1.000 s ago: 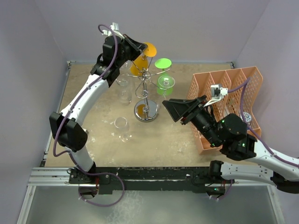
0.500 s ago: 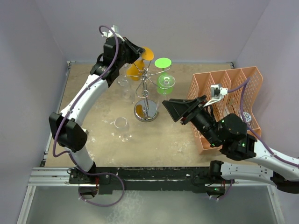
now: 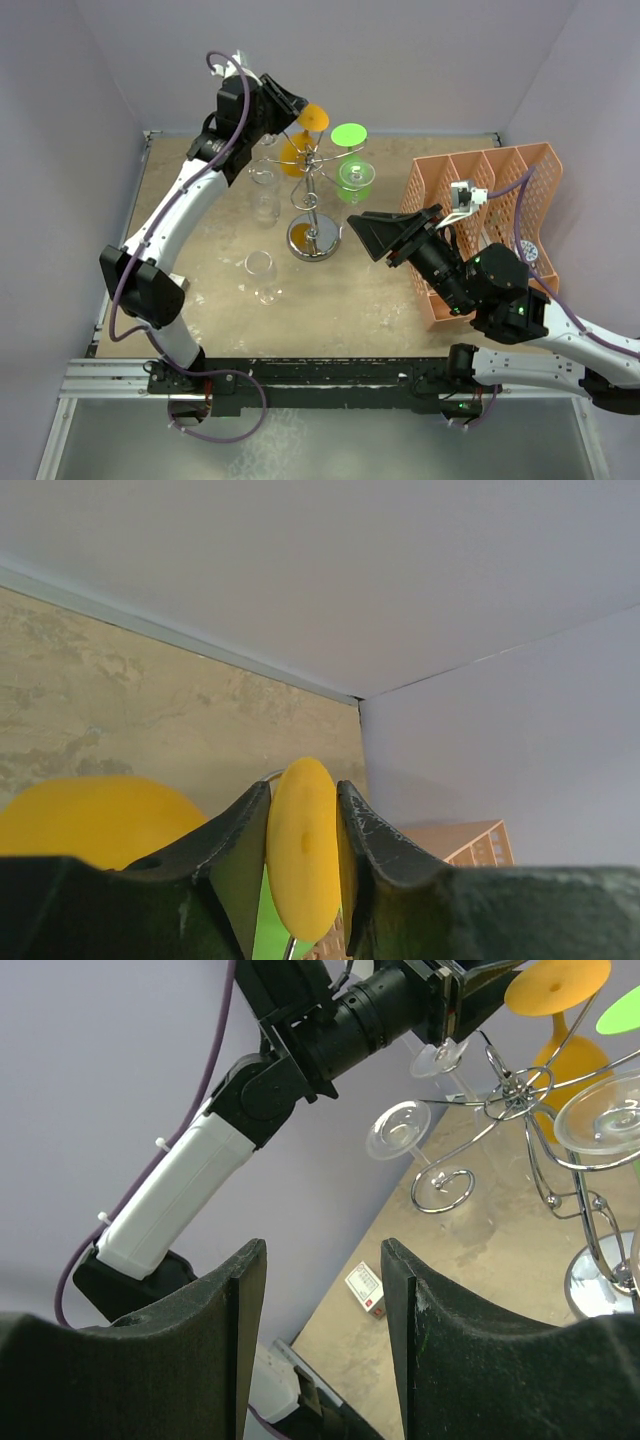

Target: Place the wine glass upside down on the wine glass rack

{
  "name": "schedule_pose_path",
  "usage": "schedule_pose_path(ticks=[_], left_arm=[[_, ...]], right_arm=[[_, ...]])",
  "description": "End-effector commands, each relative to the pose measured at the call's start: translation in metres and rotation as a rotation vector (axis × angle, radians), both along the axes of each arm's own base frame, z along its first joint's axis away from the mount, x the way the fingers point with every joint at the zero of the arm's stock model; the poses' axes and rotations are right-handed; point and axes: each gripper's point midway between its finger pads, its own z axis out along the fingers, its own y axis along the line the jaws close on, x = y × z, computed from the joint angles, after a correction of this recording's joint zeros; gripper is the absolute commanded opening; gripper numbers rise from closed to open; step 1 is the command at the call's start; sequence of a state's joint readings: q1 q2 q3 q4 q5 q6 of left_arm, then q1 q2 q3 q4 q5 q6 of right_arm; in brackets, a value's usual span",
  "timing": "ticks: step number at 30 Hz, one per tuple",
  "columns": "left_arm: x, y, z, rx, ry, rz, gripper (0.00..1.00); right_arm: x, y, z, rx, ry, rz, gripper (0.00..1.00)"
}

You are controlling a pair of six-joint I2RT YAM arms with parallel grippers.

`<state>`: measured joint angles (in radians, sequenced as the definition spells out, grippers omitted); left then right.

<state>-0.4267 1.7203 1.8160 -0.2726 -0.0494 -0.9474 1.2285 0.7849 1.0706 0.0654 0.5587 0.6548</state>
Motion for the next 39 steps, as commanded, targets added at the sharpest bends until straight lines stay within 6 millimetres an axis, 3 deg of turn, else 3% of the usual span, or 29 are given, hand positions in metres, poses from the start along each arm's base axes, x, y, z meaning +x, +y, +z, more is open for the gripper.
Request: schedule_pose_path(ticks=[1,15,21,25,28,33,36,39], left_arm=[[-0.015,0.018,0.064,-0.012,-0.139,0.035,0.32],[-0.025,0.043,0.079,0.063,-0.159,0.114,0.38],[-0.059,0.064,0.105,0.134,-0.212,0.128,0.39],[-0.094,0.091,0.104,0.237,-0.226,0.152,0.47],[-0.122,0.116,0.085,0.333,-0.203,0.190,0.53],[-0.162,0.142,0.022,0.478,-0.081,0.175,0.62],[-0.181,0.156,-0.016,0.542,0.012,0.177,0.75],[-0.195,0.167,-0.041,0.551,0.051,0.196,0.87]], right_arm=[[0.001,-0.004,0.009,0.045,-0.011,-0.017,0.52],[0.002,-0.004,0.008,0.047,-0.005,-0.020,0.52],[0.003,0.000,0.004,0.031,0.002,-0.017,0.52],[0.003,0.003,0.000,0.021,0.009,-0.014,0.52],[0.003,0.004,-0.004,0.013,0.012,-0.012,0.52],[0.006,0.006,-0.013,-0.001,0.022,-0.024,0.52],[0.008,0.007,-0.020,-0.014,0.030,-0.033,0.52],[0.010,0.009,-0.028,-0.029,0.037,-0.041,0.52]])
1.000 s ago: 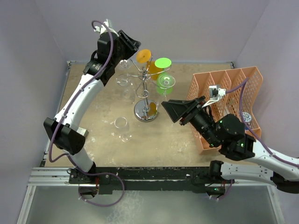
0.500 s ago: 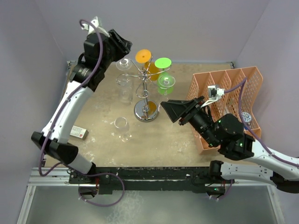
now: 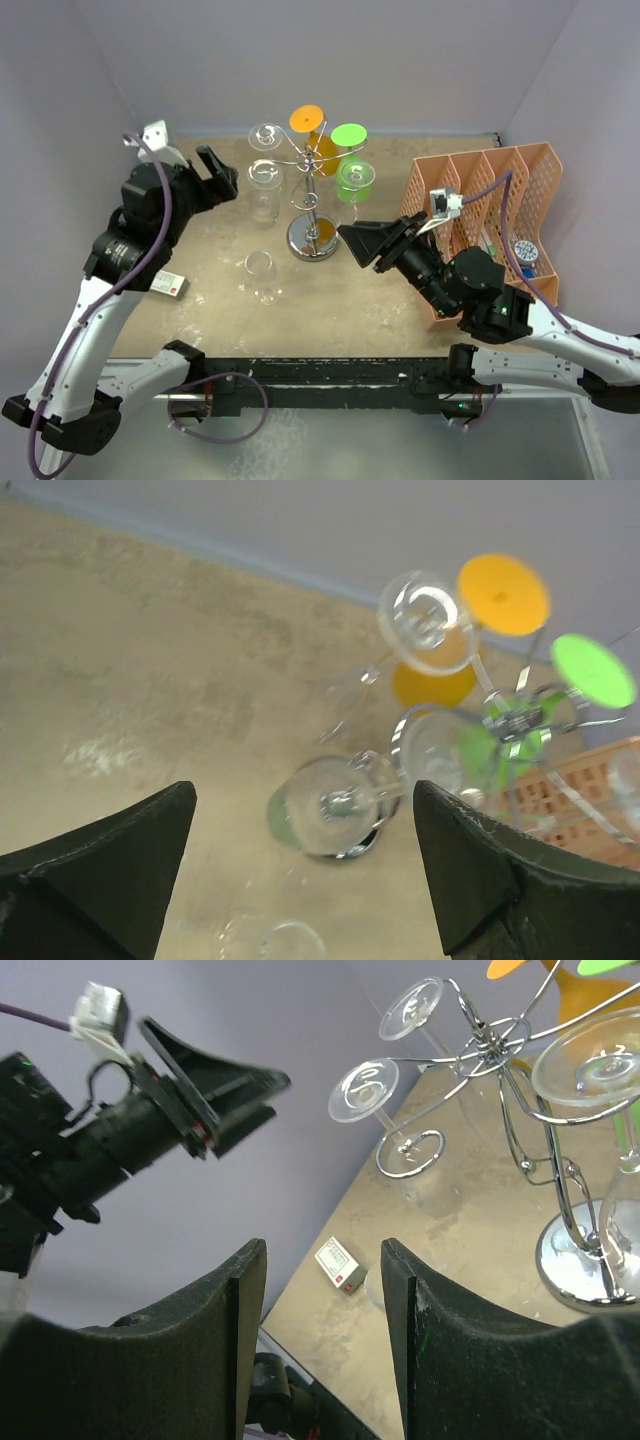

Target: Place the wine glass upside down on the wine glass rack

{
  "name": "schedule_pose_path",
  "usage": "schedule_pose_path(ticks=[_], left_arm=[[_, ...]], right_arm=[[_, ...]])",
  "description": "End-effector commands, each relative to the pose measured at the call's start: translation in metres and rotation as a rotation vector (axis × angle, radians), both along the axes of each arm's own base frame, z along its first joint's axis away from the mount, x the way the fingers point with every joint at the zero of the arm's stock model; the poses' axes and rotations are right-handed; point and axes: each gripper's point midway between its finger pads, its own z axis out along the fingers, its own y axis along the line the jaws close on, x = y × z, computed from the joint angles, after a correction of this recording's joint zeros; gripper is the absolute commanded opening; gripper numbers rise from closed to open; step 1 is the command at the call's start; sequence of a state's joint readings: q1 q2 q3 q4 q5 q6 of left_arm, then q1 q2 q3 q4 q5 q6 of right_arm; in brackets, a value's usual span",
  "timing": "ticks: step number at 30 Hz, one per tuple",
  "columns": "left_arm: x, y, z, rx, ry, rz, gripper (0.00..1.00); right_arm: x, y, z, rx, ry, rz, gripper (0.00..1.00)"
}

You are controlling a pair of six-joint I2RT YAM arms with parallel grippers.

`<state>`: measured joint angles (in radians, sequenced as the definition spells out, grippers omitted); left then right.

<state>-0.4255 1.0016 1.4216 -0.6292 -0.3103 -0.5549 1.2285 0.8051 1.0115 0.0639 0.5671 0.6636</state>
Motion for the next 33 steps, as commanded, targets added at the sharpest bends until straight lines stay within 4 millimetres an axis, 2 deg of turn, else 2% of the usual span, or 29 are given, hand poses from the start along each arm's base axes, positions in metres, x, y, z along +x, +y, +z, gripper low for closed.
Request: schedule_pose_path(ticks=[1,2,5,10,11,14,17,20,26,28,33], left_arm=[[-0.016,0.021,-0.061,0.085,0.130,0.060,0.88],[-0.018,0.019,-0.076,0.077,0.149,0.051,0.89],[-0.020,0.004,-0.103,0.018,0.200,0.001,0.88],[-0.016,-0.012,-0.136,-0.043,0.295,-0.025,0.72],[-0.013,-0.013,-0.139,-0.040,0.308,-0.019,0.67],[-0.003,-0.016,-0.144,-0.023,0.358,-0.007,0.60],[-0.003,-0.036,-0.156,-0.022,0.422,-0.105,0.55],[-0.010,-0.038,-0.165,0.021,0.485,-0.142,0.53],[-0.030,-0.020,-0.171,0.124,0.540,-0.140,0.49],[-0.035,-0.021,-0.174,0.131,0.559,-0.164,0.45],[-0.050,-0.027,-0.189,0.130,0.635,-0.228,0.44]], right_arm=[[0.005,-0.003,0.002,0.032,0.004,-0.038,0.53],[0.006,-0.002,0.000,0.027,0.006,-0.041,0.53],[0.007,0.002,-0.005,0.006,0.011,-0.042,0.53],[0.008,0.003,-0.013,0.000,0.030,-0.047,0.53],[0.009,0.003,-0.015,0.001,0.036,-0.050,0.53],[0.009,0.002,-0.017,0.007,0.038,-0.054,0.53],[0.010,0.002,-0.018,-0.001,0.045,-0.060,0.53],[0.010,0.000,-0.018,0.005,0.047,-0.065,0.53],[0.011,0.004,-0.017,0.000,0.044,-0.061,0.53],[0.011,0.005,-0.018,-0.003,0.045,-0.059,0.53],[0.011,0.007,-0.019,-0.009,0.046,-0.055,0.53]])
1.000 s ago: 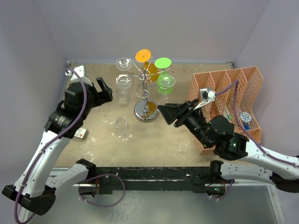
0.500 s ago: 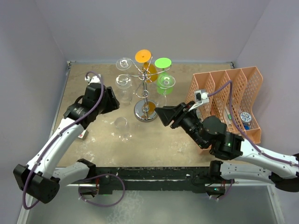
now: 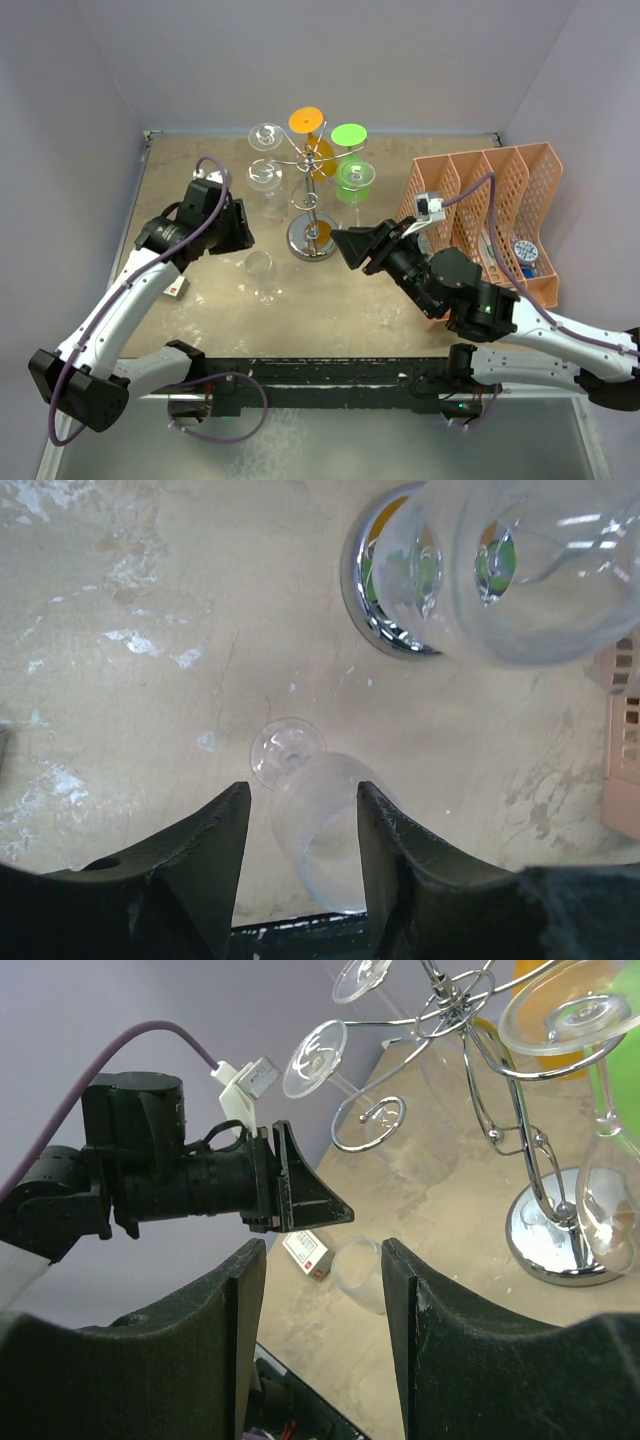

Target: Place the wine glass upside down on the wine glass rack

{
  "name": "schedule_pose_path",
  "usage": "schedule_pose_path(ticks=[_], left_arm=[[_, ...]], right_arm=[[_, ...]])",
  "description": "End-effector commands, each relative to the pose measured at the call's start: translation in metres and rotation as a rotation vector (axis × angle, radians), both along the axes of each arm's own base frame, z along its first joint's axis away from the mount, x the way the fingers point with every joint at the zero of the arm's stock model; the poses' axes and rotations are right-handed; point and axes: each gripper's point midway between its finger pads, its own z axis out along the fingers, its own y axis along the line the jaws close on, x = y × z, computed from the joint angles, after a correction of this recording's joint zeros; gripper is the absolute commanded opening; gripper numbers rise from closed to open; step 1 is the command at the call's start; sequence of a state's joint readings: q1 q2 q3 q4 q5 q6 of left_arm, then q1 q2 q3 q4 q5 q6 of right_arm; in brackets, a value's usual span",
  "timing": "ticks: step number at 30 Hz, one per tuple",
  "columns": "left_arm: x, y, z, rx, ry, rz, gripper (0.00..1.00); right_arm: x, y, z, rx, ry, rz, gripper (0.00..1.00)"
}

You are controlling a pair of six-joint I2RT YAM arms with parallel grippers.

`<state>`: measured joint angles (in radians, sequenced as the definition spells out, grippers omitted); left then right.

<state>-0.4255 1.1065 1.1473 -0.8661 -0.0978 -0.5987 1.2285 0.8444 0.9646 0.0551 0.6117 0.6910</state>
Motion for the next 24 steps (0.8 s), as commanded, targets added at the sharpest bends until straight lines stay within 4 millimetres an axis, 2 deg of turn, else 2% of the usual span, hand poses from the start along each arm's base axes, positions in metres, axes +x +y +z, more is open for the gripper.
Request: schedule_pose_path(ticks=[1,5,10,15,24], left_arm=[[-0.016,-0.003,0.001,-0.014,0.034,-0.066,0.45],[-0.023,-0.016,-0.010,-0.073,0.089,-0.103,0.45],[-0.029,-0.010,-0.018,-0.042,0.119,-0.104,0.42],[-0.035,-0.004,-0.031,-0.007,0.163,-0.089,0.34],[-0.028,-0.004,-0.041,-0.005,0.168,-0.049,0.27]], right_arm=[[0.001,-0.002,0.016,0.058,-0.006,-0.014,0.53],[0.001,-0.001,0.013,0.058,-0.004,-0.014,0.53],[0.000,-0.004,0.014,0.069,0.002,-0.012,0.53],[0.000,-0.007,0.012,0.068,0.004,-0.021,0.53],[0.000,-0.006,0.012,0.065,0.003,-0.018,0.53]])
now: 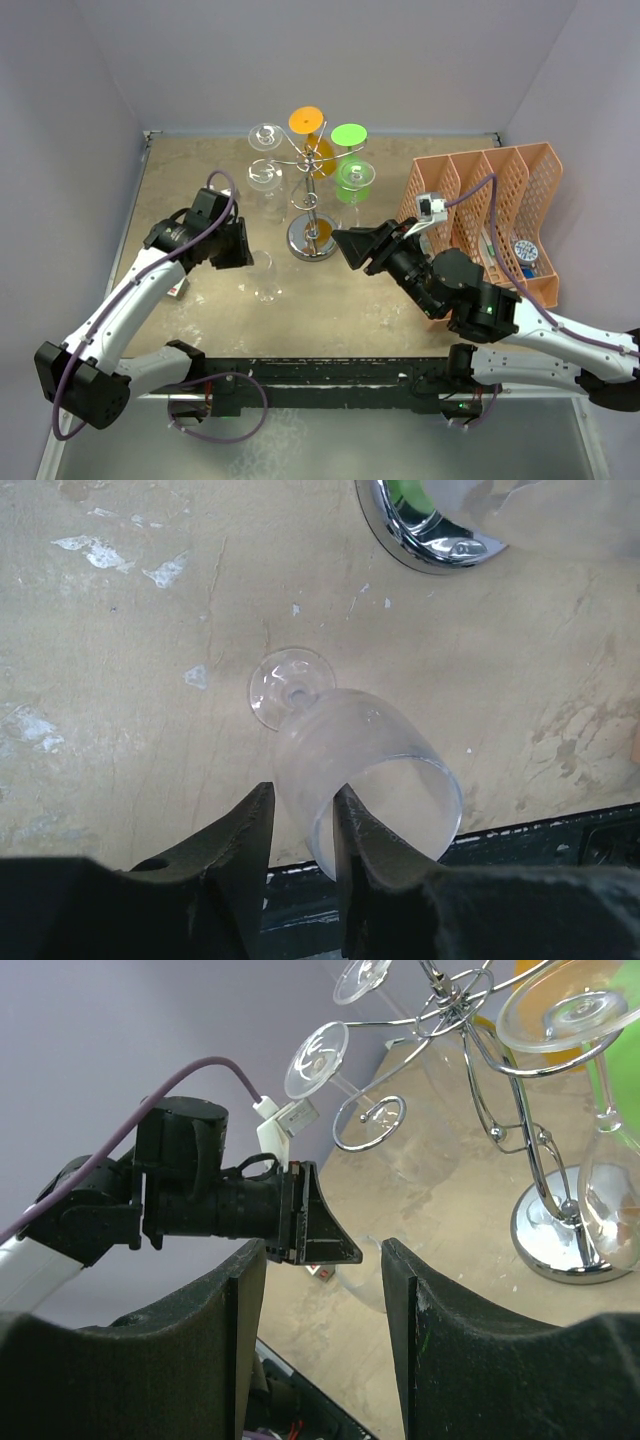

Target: Place the wine glass upside down on the wine glass rack

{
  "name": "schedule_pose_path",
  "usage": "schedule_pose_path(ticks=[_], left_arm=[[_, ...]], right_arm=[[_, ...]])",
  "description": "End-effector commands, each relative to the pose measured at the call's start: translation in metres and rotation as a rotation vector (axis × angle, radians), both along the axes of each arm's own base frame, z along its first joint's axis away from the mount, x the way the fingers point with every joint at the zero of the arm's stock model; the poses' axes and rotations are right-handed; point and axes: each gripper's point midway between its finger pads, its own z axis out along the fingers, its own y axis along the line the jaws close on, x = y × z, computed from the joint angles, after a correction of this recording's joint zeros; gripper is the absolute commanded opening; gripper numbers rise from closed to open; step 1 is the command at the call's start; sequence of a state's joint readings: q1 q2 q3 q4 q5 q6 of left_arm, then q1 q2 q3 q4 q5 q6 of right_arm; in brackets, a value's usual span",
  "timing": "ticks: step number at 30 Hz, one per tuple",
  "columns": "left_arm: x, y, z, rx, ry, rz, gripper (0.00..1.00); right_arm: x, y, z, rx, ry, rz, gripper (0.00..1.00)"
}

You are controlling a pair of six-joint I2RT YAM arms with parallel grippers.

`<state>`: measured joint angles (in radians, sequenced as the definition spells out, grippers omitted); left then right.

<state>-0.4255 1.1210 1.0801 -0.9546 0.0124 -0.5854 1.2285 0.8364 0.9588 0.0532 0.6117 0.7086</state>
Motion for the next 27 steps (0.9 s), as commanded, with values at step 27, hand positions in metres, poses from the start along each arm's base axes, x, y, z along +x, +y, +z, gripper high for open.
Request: schedule_pose_path(ticks=[27], left_arm=[[-0.004,-0.035,0.040,-0.261,-0.174,-0.101,0.04]], right_arm=[[-0.006,0.002,-0.048,0.152,0.246,-0.017,0.50]])
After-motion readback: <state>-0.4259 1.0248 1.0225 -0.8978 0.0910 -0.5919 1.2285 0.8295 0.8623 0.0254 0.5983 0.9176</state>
